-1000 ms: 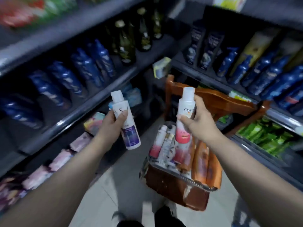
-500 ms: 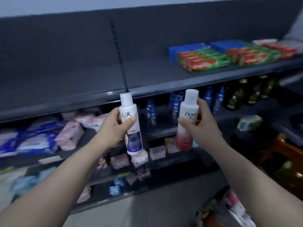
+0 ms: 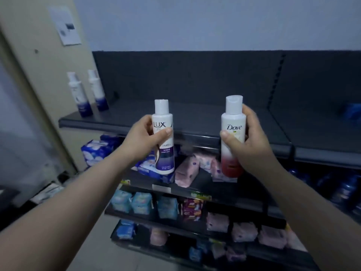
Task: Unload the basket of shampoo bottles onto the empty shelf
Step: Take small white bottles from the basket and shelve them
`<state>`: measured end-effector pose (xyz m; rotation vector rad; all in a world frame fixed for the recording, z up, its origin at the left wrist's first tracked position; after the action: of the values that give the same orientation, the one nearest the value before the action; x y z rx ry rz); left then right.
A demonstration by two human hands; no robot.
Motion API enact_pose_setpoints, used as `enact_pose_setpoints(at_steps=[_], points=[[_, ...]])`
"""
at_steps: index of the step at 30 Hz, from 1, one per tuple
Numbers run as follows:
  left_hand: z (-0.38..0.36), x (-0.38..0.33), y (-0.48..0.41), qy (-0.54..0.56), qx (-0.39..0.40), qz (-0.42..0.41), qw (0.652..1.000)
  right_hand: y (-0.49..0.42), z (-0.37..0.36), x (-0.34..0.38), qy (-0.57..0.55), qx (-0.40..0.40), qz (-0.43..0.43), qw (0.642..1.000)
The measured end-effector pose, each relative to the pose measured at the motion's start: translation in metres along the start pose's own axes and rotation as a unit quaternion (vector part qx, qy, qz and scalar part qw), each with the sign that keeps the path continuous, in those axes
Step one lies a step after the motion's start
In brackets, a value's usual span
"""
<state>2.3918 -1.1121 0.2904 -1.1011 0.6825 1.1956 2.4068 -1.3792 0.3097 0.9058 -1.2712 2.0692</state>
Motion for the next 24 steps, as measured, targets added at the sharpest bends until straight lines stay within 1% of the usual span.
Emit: enact_pose_setpoints(at_steps=[5, 9, 13, 17, 24], points=[[0.074, 0.003, -0.025, 0.003, -0.061, -0.013, 0.998, -0.062, -0.043, -0.006, -0.034, 0.047, 0.011, 0.998], [0.126, 0.007, -0.059, -0.041, -0.096, -0.014, 0.994, -0.12, -0.06, -0.015, -0.032, 0.052, 0.005, 0.998], [0.162, 0.027, -0.088, -0.1, -0.112, 0.033, 0.988, -0.171, -0.083, -0.035, -0.055, 0.076, -0.005, 0.996], [0.192, 0.05, -0.106, -0.097, -0.154, 0.051, 0.982, -0.213, -0.114, -0.059, -0.083, 0.091, -0.012, 0.992], [0.221, 0.094, -0.134, -0.118, -0.131, 0.09, 0.98, -0.264, -0.18, -0.084, -0.092, 0.105, -0.036, 0.99]])
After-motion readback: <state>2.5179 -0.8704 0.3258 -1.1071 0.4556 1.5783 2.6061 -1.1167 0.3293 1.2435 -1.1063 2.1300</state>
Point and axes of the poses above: each hand's wrist, its own y-axis away from the middle knuckle, its own z-axis out of the back of the hand, x = y × z, the point moved 7 cm from there along -y, towards the middle knuckle, and after that the axes turned 11 degrees about x, right-handed, at the moved point
